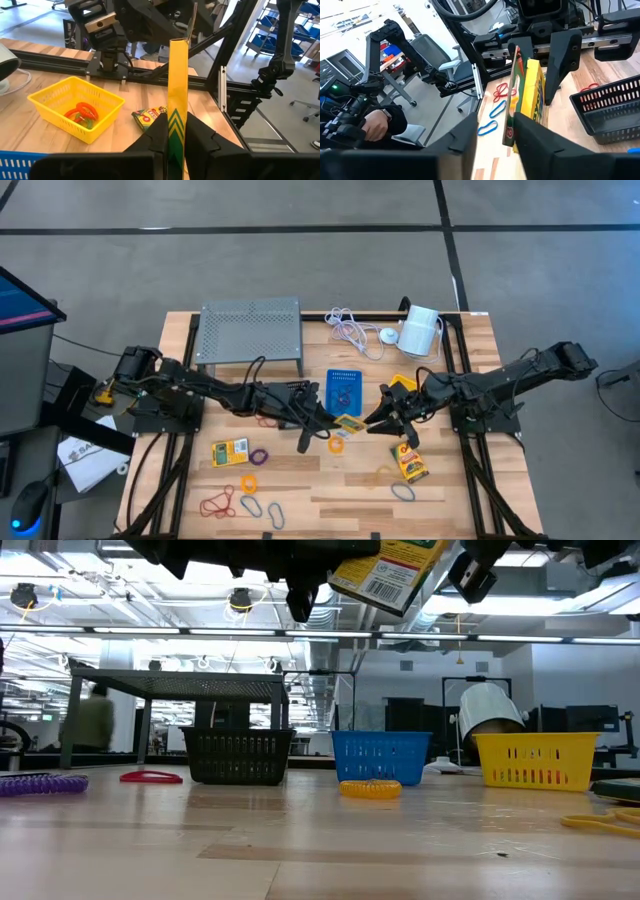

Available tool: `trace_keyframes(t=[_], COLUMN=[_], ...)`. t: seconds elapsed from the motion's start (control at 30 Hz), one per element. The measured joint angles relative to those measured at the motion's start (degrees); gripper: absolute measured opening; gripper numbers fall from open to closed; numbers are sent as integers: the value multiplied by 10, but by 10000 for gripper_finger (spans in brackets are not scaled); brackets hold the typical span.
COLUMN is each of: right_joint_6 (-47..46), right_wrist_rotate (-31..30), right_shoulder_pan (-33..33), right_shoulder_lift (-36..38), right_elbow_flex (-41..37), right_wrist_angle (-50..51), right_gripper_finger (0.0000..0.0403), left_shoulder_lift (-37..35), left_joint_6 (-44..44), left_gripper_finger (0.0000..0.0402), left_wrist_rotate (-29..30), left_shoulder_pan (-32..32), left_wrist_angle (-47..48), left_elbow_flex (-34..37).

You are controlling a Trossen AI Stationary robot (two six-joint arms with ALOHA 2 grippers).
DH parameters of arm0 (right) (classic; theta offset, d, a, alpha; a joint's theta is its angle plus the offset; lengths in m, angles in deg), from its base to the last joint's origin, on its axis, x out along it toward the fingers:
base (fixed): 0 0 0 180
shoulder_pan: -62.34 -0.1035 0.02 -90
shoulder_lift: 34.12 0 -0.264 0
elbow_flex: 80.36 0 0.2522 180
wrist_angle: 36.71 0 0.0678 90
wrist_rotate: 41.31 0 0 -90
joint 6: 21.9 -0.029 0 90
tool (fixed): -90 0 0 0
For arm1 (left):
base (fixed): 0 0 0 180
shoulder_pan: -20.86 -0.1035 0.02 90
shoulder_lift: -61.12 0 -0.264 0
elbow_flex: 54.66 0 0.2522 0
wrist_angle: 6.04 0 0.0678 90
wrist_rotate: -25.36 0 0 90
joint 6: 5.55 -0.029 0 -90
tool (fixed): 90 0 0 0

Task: Pick & Place Office Desk Supplies
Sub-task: Put the crayon box into the black basket

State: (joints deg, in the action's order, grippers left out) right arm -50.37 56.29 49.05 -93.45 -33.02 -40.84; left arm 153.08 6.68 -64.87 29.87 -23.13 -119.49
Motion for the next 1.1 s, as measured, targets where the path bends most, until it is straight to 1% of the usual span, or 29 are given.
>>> trace_keyframes(t=[0.07,0.17,0.23,0.3,0.37,0.53,0.73,0.83,0.93,1.0,1.1], right_joint_6=[0,0,0,0,0,0,0,1,2,4,4], right_wrist_rotate=[0,0,0,-1,-1,-2,-1,-1,-1,-1,-1], right_shoulder_pan=[3,12,22,32,42,62,71,71,71,71,71], right_shoulder_lift=[0,8,17,25,35,62,94,106,115,119,122], right_elbow_flex=[0,0,0,0,0,0,0,0,0,0,0], right_wrist_angle=[-11,-11,1,11,23,66,100,112,121,127,132], right_gripper_finger=[162,193,206,213,214,205,190,184,179,176,173], left_shoulder_lift=[0,0,0,0,0,0,-12,-38,-76,-104,-148], left_joint_6=[0,0,0,0,0,0,0,0,0,0,6], left_gripper_finger=[25,39,42,36,26,25,31,26,26,29,30], left_wrist_rotate=[0,0,0,0,-1,-1,0,3,21,42,92], left_shoulder_pan=[0,0,0,0,0,0,-1,-2,-4,-4,-4], left_wrist_angle=[0,0,0,0,0,3,62,106,166,211,301], left_elbow_flex=[0,0,0,0,0,0,1,1,1,1,1])
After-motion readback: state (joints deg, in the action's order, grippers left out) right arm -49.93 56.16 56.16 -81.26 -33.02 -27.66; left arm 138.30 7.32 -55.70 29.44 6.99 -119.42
